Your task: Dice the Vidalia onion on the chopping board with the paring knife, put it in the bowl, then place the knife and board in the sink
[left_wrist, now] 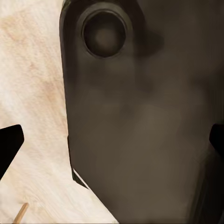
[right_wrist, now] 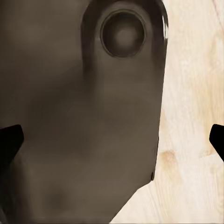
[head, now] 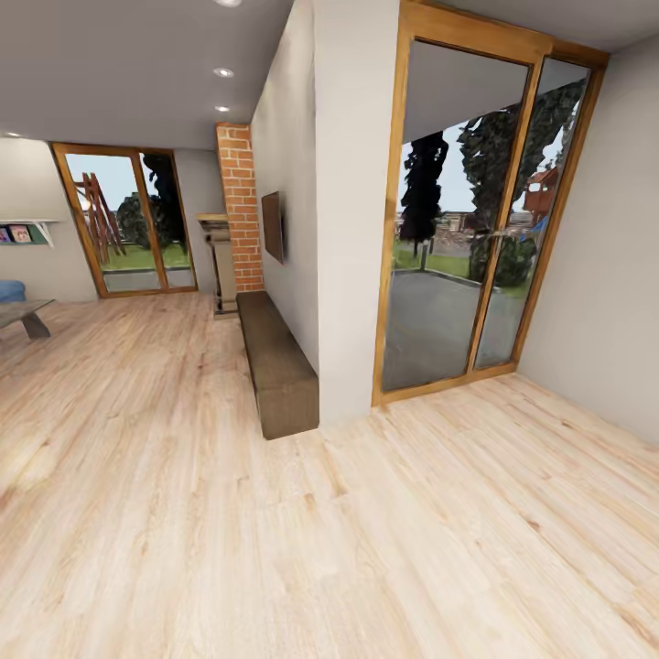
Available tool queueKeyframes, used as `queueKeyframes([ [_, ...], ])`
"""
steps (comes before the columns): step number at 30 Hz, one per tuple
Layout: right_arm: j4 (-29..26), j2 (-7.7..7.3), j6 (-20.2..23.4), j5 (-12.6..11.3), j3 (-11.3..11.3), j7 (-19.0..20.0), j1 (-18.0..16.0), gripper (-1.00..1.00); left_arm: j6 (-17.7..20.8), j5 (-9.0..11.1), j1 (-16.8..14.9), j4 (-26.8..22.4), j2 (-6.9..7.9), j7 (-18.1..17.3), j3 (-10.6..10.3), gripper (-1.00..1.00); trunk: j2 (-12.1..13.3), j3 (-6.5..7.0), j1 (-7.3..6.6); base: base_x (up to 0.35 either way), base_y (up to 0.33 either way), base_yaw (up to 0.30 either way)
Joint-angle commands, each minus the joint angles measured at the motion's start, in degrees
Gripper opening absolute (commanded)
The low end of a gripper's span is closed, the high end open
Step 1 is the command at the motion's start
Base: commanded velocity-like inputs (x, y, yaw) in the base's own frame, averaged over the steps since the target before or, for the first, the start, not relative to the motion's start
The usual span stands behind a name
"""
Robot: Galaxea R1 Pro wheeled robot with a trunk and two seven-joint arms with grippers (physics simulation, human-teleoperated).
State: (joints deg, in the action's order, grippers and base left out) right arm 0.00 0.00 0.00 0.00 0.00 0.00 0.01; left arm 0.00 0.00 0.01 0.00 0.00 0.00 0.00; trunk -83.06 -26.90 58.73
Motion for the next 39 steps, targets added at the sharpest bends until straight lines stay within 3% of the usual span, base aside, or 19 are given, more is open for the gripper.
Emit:
queueKeyframes([
  [1,-0.33,0.33,-0.09,-0.09,0.0,-0.27,-0.09,1.0,-0.09,-0.09,0.17,-0.16,0.26,-0.03,0.26,1.0,-0.02,-0.03,0.0,0.0,0.0,0.0],
  [10,-1.27,1.95,-0.2,-0.09,0.0,-0.26,-0.09,1.0,-0.09,-0.1,0.17,-0.34,0.26,-0.01,0.34,1.0,-0.02,-0.03,0.0,0.0,0.0,0.0],
  [20,-1.41,2.05,-0.46,0.01,0.04,-0.25,-0.09,1.0,-0.51,-0.25,0.17,-0.64,0.31,0.0,0.26,1.0,-0.02,-0.03,0.0,0.0,0.0,0.0],
  [31,-3.77,2.0,-3.98,0.24,0.03,-0.71,-0.09,1.0,-4.04,0.06,0.17,-3.91,2.78,0.23,0.57,1.0,-0.02,-0.03,0.0,0.0,0.0,0.0],
  [39,-6.35,2.0,-6.54,0.28,-0.03,-1.91,-0.09,1.0,-5.34,0.17,0.17,-6.49,3.62,0.28,0.69,1.0,-0.02,-0.03,0.0,0.0,0.0,0.0],
])
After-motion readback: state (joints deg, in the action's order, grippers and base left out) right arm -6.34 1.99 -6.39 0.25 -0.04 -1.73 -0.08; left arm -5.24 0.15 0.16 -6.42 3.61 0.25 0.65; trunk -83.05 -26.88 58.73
